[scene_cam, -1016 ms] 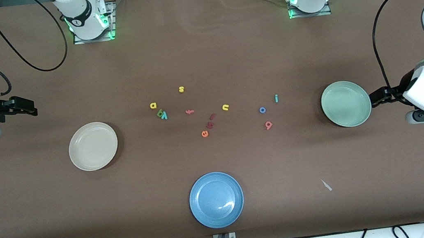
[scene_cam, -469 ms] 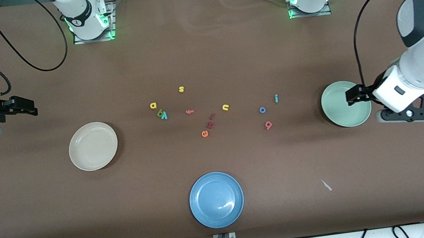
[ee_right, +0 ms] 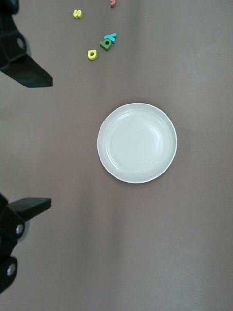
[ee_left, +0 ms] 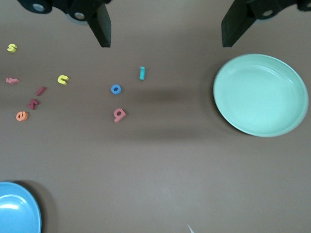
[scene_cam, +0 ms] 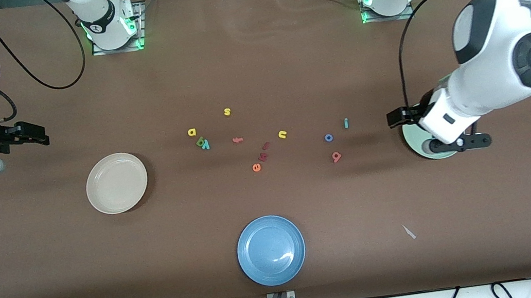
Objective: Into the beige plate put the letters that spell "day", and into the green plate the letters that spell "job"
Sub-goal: 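Reach the left gripper over the blue ring letter among the letters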
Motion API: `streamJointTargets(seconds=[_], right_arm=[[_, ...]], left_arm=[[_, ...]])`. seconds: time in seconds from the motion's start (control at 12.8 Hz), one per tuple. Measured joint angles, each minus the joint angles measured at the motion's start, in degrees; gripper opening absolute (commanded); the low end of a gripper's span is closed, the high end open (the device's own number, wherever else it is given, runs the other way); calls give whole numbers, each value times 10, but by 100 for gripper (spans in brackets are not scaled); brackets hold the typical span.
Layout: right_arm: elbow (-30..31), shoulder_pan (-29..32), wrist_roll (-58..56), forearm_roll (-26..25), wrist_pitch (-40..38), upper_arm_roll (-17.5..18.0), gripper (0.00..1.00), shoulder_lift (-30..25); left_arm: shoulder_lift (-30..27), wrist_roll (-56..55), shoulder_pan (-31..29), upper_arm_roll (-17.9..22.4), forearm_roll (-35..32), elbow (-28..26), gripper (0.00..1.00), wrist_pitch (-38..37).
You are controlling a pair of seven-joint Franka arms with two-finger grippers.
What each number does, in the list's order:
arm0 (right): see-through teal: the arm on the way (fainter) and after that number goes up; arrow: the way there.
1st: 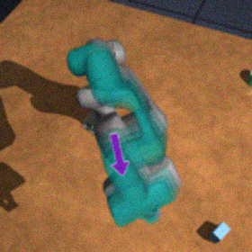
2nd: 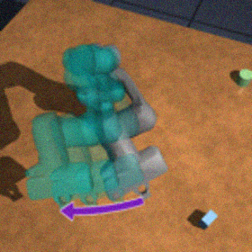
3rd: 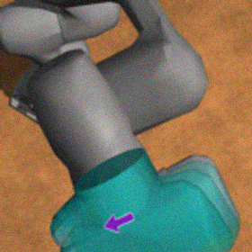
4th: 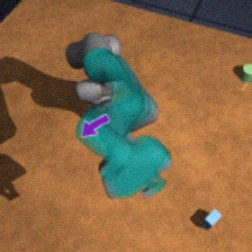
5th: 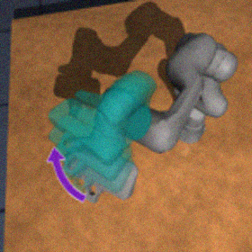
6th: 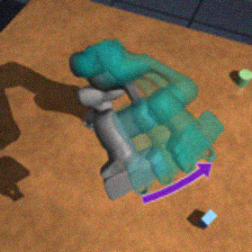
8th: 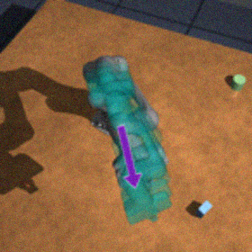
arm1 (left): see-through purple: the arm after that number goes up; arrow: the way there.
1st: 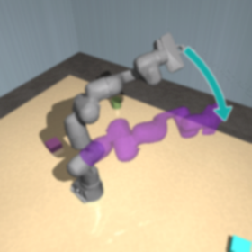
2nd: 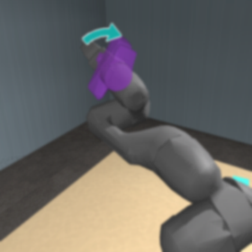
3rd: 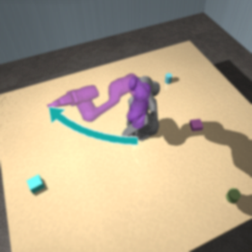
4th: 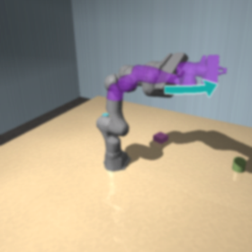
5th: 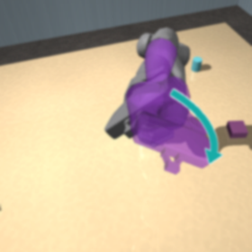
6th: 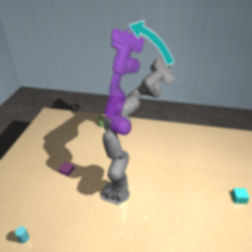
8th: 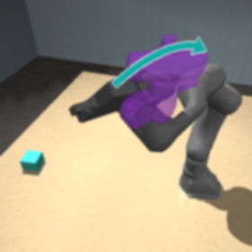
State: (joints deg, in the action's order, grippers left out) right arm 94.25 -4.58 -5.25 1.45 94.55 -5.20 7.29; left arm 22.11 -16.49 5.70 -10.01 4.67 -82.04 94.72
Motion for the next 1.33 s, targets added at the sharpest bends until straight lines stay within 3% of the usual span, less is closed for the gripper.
streamJointTargets(seconds=[0.7,1.09,1.33], right_arm=[[1,0,-1,1,5,-1,100,1],[1,0,-3,1,4,-1,100,1],[1,-1,-3,2,5,0,100,1]], left_arm=[[15,-185,39,-51,0,-192,100,229],[62,-265,85,-52,0,-245,98,352],[85,-272,93,-52,0,-280,89,425]])
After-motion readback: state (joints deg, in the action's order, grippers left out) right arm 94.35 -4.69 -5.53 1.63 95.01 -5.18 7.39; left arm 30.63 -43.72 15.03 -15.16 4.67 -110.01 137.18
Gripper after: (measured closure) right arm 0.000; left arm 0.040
